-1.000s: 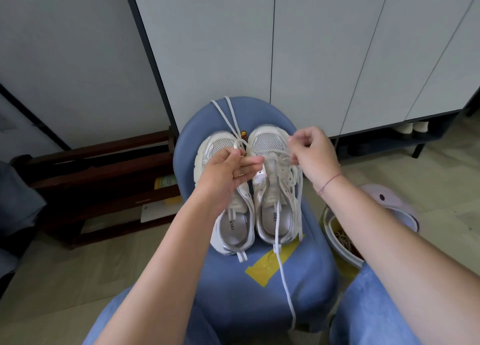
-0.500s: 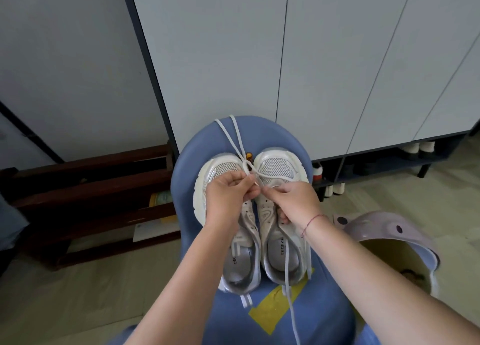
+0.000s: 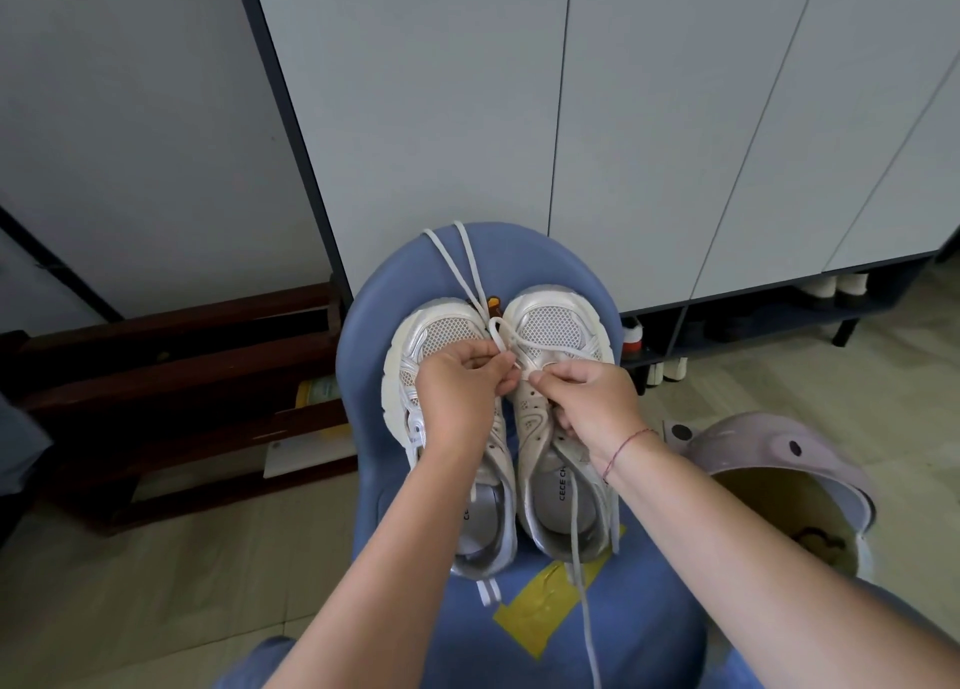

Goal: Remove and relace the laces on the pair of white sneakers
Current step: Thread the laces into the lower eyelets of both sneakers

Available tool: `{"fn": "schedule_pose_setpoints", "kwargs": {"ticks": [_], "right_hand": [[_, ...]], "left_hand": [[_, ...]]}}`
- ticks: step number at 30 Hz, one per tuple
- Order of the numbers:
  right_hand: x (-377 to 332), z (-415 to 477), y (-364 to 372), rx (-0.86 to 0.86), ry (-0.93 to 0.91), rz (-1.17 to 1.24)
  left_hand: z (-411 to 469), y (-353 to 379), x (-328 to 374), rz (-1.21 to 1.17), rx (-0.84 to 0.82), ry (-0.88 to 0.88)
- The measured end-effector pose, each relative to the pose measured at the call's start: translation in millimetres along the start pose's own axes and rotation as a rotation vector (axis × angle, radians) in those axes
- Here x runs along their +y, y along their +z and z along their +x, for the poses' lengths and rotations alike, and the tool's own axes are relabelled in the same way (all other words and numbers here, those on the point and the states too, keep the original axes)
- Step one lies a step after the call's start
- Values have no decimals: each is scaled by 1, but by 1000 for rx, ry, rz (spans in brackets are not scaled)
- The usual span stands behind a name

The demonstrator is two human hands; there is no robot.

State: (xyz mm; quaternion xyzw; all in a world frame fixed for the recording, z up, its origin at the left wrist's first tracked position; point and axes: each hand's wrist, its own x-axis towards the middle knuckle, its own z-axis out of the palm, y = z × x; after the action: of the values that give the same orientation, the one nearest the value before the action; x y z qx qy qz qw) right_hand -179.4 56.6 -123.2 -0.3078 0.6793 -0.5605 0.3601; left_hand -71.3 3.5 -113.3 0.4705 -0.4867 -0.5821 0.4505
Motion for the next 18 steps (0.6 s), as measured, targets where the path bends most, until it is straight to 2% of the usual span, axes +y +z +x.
{"fn": "schedule_pose_setpoints", "kwargs": {"ticks": [5, 11, 18], "right_hand": [[-1, -2, 0, -5, 1, 25], [-3, -4, -1, -4, 44, 4], [-7, -13, 3, -11, 102, 167]], "left_hand": [[-1, 0, -2, 66, -11, 18], [0, 0, -4, 295, -51, 100], [-2, 4, -6, 473, -41, 209]]}}
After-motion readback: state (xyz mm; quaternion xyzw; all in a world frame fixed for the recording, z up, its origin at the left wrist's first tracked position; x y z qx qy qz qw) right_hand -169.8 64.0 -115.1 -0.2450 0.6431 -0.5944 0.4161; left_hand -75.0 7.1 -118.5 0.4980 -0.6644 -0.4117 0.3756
